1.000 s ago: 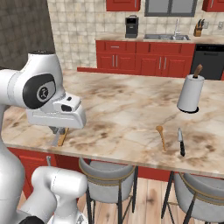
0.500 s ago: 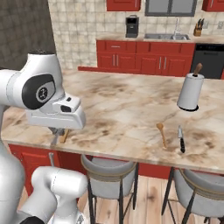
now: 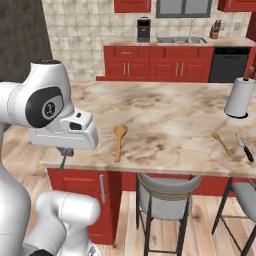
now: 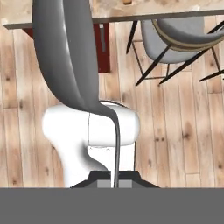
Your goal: Pick up the metallic utensils from the counter and place them in the open drawer. Make sure not to pick up any wooden utensils.
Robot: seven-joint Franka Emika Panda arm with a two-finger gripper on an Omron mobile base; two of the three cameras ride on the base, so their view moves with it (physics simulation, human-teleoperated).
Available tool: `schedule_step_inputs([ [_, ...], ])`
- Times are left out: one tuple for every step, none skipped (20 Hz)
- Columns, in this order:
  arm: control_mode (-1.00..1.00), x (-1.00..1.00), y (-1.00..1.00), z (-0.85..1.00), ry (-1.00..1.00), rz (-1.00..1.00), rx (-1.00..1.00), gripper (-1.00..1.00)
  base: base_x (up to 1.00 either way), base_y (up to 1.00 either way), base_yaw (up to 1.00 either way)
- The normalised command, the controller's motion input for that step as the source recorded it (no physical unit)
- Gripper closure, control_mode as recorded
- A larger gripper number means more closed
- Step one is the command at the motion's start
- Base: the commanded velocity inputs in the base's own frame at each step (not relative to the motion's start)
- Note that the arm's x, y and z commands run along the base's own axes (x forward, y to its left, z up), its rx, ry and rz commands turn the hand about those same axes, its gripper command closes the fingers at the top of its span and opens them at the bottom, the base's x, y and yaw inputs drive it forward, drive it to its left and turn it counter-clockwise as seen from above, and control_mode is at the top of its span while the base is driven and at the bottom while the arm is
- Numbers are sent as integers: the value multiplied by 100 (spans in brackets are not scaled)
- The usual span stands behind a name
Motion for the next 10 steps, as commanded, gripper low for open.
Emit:
schedule_step_inputs([
  [100,0,0,0,0,0,0,100,0,100,-36],
  [100,0,0,0,0,0,0,100,0,100,-37],
  [100,0,0,0,0,0,0,100,0,100,-38],
  [100,0,0,0,0,0,0,100,0,100,-40],
  [100,0,0,0,0,0,0,100,0,100,-41],
  [100,0,0,0,0,0,0,100,0,100,-43],
  [100,0,0,0,0,0,0,100,0,100,-44],
  [100,0,0,0,0,0,0,100,0,100,-47],
  [100,0,0,0,0,0,0,100,0,100,-49],
  [100,0,0,0,0,0,0,100,0,100,-50],
])
